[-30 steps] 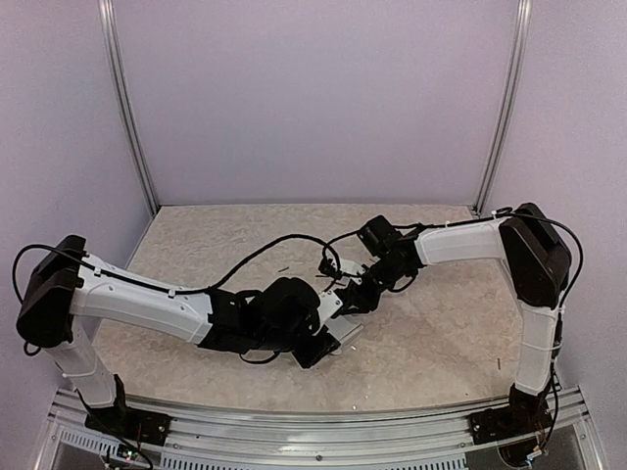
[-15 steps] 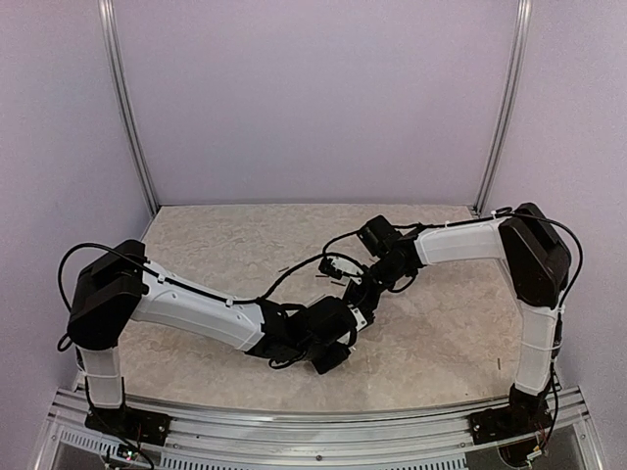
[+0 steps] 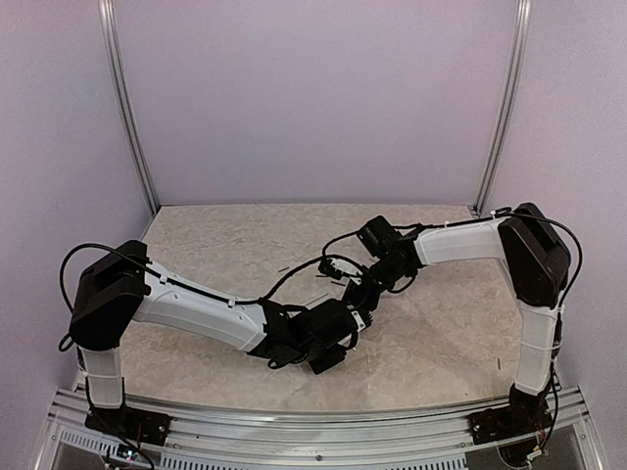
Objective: Fold the paper box
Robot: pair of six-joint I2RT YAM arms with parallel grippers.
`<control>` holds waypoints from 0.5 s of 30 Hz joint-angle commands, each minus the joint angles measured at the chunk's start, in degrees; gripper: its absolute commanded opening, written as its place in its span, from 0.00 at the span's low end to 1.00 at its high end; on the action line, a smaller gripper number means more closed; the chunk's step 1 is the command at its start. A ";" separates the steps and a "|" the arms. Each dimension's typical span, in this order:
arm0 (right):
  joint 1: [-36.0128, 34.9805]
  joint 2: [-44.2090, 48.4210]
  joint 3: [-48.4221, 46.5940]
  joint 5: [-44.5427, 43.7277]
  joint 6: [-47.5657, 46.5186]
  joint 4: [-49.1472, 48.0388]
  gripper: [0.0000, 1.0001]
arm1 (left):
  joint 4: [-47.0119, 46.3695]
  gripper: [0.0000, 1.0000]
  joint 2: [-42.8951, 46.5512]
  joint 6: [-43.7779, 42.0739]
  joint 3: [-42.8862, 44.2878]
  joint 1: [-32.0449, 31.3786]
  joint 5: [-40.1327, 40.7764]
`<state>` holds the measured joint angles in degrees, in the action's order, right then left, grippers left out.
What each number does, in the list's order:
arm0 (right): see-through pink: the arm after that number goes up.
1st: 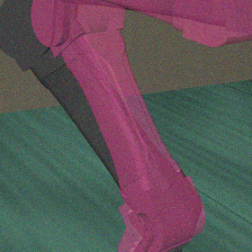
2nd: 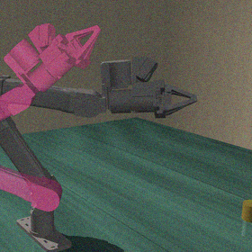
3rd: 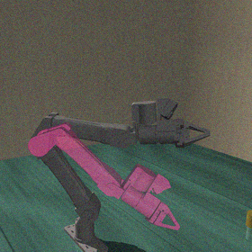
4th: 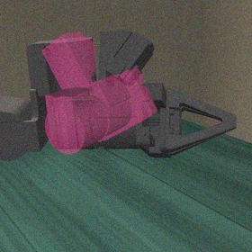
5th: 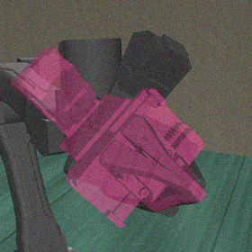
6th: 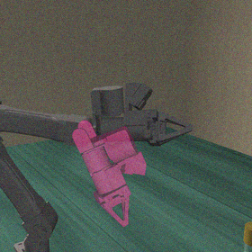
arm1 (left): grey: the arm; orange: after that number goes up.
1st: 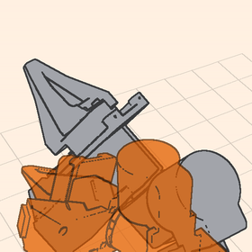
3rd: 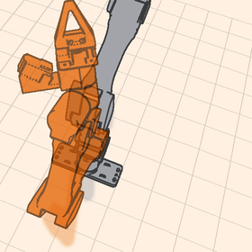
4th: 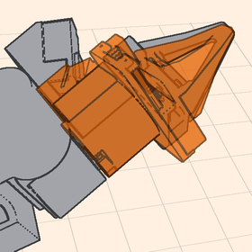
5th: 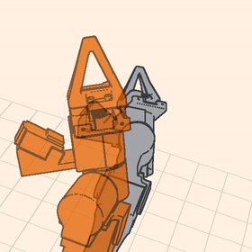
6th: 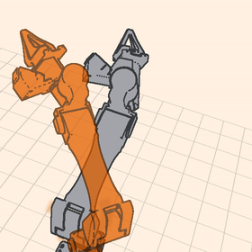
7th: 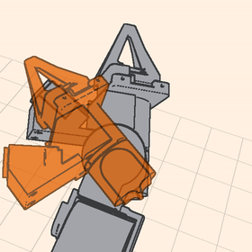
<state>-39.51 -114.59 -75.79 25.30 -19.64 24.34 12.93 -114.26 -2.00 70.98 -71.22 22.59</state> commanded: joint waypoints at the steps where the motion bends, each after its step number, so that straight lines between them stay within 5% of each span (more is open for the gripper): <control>1: 0.04 -3.69 2.14 -2.00 -0.32 4.57 0.34 | 5.16 0.41 -0.21 -0.20 -0.33 -0.06 -0.09; 15: 0.04 -4.20 2.10 -1.74 -0.26 4.77 0.34 | 5.77 0.43 2.67 1.67 -1.60 0.64 -4.97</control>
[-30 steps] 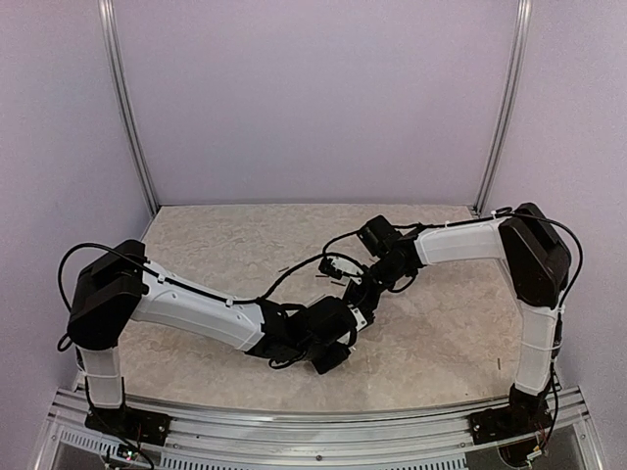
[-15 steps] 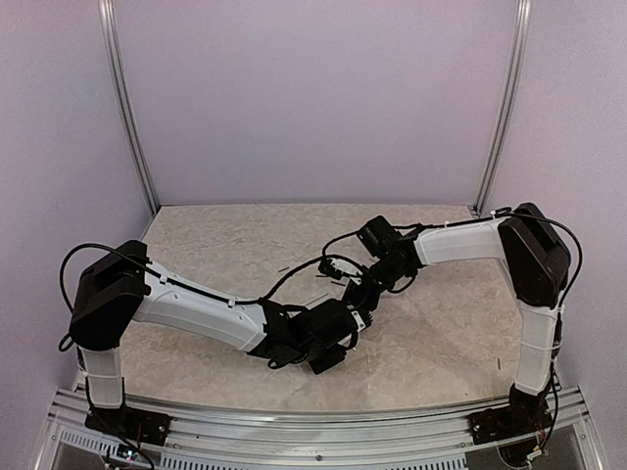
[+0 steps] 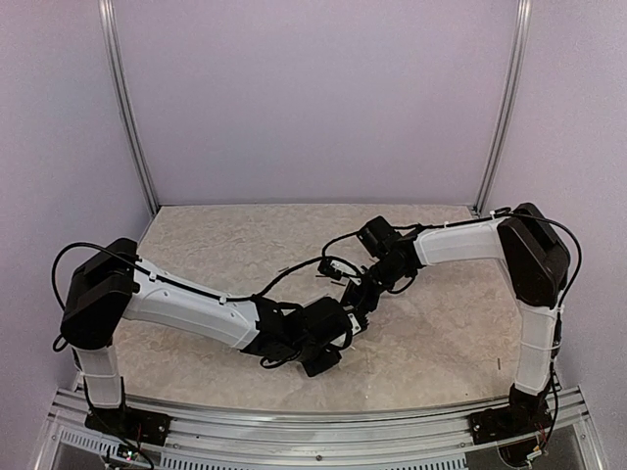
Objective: Fold the paper box
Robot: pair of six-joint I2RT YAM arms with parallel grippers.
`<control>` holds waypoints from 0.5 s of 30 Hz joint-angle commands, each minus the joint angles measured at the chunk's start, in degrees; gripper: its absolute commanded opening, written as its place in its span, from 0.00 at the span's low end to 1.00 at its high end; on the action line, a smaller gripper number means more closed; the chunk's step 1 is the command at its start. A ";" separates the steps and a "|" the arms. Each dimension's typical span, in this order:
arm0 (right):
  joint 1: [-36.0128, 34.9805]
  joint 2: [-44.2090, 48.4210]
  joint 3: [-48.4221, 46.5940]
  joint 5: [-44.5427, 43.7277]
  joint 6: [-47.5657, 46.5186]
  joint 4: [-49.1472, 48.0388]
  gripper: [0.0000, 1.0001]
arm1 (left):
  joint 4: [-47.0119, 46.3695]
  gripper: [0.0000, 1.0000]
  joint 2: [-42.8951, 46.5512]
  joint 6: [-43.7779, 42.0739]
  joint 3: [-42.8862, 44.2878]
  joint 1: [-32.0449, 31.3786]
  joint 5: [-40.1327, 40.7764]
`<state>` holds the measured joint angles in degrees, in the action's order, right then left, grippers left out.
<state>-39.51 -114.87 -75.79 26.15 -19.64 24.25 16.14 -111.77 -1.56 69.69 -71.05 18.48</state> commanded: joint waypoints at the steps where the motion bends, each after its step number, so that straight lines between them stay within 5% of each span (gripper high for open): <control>1: 0.00 -3.97 2.05 -2.64 -0.30 4.91 0.34 | 2.49 0.43 0.14 1.23 -0.33 0.55 -1.19; 15: 0.00 -4.05 2.28 -2.56 -0.52 4.88 0.34 | 0.21 0.43 4.88 1.26 -2.69 1.32 0.12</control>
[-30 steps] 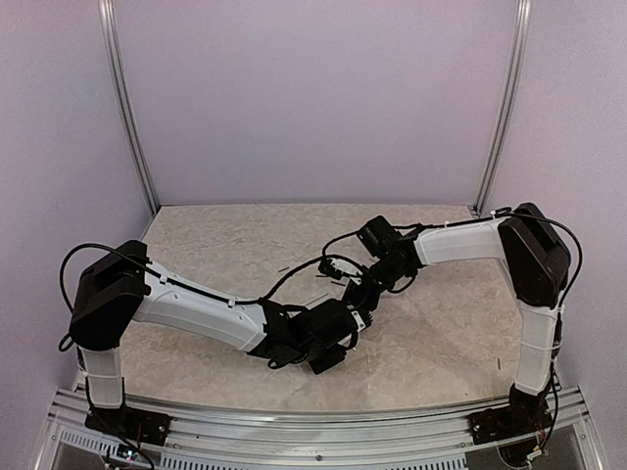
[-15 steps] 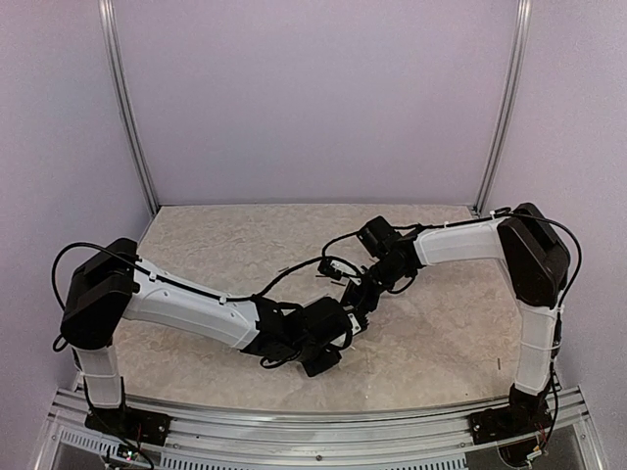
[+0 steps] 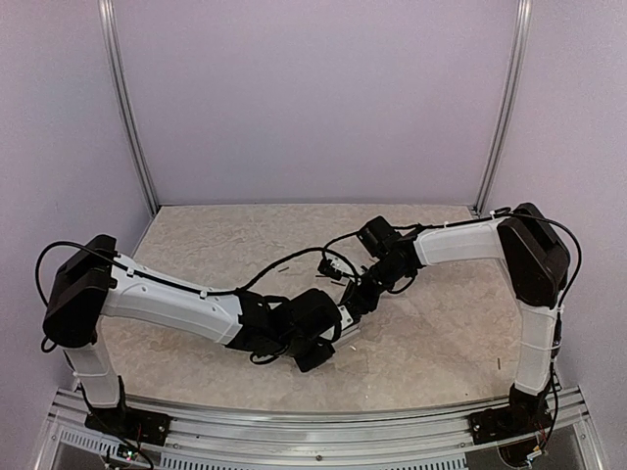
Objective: Fold the paper box
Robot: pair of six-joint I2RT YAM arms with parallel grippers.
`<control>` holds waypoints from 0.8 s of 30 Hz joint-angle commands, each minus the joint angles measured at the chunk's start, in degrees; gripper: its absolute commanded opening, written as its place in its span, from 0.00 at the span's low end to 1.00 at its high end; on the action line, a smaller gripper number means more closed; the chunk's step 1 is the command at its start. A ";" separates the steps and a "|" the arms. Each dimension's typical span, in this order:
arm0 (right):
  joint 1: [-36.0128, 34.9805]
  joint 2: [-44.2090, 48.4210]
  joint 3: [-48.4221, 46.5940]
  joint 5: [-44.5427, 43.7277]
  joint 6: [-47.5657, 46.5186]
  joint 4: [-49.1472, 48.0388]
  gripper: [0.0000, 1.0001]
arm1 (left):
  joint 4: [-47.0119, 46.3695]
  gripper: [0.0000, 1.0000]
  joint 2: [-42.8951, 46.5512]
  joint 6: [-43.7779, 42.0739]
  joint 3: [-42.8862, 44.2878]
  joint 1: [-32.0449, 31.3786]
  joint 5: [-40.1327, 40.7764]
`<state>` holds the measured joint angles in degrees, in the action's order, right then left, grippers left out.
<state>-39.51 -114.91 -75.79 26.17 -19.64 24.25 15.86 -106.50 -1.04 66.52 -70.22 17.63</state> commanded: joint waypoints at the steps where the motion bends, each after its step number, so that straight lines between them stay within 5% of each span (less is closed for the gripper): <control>1: -0.03 -4.00 2.27 -2.59 -0.51 4.97 0.34 | 0.35 0.43 -0.58 0.69 0.64 0.51 0.81; 24: 0.00 -4.57 2.52 -2.01 -0.66 5.11 0.34 | 4.67 0.41 -7.44 -0.84 5.08 0.47 4.55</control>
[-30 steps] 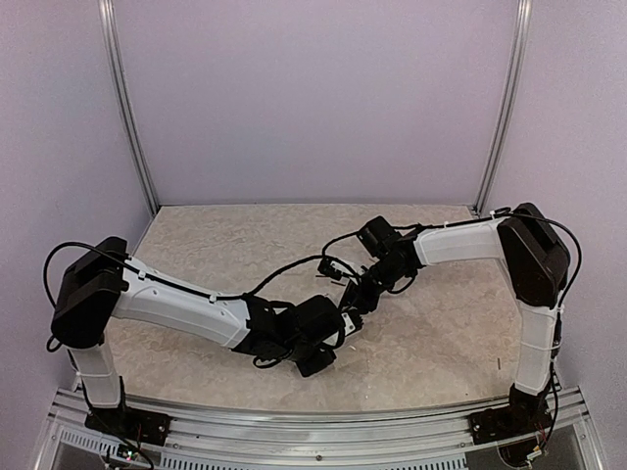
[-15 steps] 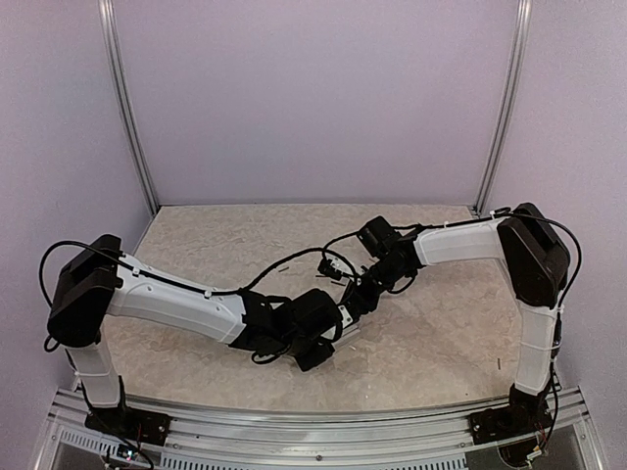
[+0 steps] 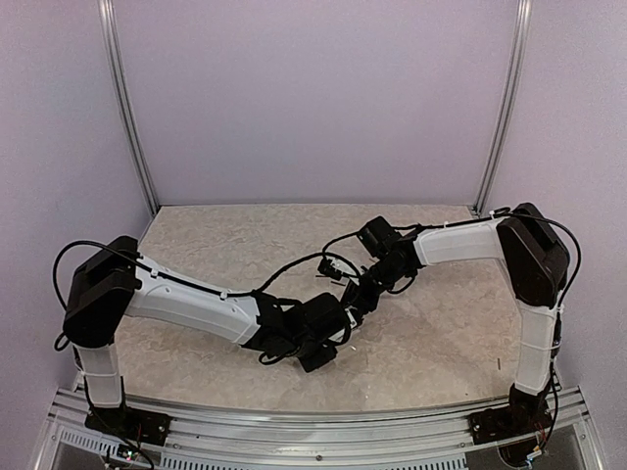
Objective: Fold the paper box
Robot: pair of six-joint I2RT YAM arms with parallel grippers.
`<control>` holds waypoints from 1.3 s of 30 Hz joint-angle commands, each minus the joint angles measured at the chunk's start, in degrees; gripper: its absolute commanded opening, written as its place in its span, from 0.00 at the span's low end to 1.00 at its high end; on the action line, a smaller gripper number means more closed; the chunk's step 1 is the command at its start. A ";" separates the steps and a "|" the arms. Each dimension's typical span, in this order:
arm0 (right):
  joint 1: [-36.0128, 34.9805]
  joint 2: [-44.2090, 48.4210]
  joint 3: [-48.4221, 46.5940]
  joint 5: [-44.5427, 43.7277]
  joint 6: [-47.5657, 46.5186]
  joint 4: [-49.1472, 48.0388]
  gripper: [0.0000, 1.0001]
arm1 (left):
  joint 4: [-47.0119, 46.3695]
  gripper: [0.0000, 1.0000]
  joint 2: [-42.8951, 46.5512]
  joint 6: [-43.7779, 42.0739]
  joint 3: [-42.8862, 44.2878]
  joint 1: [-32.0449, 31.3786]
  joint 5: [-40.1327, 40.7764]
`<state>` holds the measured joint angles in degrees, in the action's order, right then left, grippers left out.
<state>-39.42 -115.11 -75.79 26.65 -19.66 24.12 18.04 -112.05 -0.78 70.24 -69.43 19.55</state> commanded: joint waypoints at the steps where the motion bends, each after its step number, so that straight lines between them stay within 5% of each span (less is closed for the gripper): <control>1: -0.07 -4.42 2.51 -2.48 -0.66 5.34 0.34 | 2.70 0.41 -2.06 -1.26 1.43 -0.54 3.13; 15: -0.05 -5.03 2.40 -2.06 -0.82 5.71 0.34 | 2.46 0.36 -4.84 -7.01 1.95 -4.28 15.65; 39: -0.04 -5.67 2.17 -2.86 -0.99 5.94 0.34 | 6.98 0.35 -3.91 -4.87 4.69 -4.93 15.96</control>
<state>-39.18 -115.74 -75.81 28.36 -19.84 23.86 22.26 -115.70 -7.44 72.75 -74.24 34.11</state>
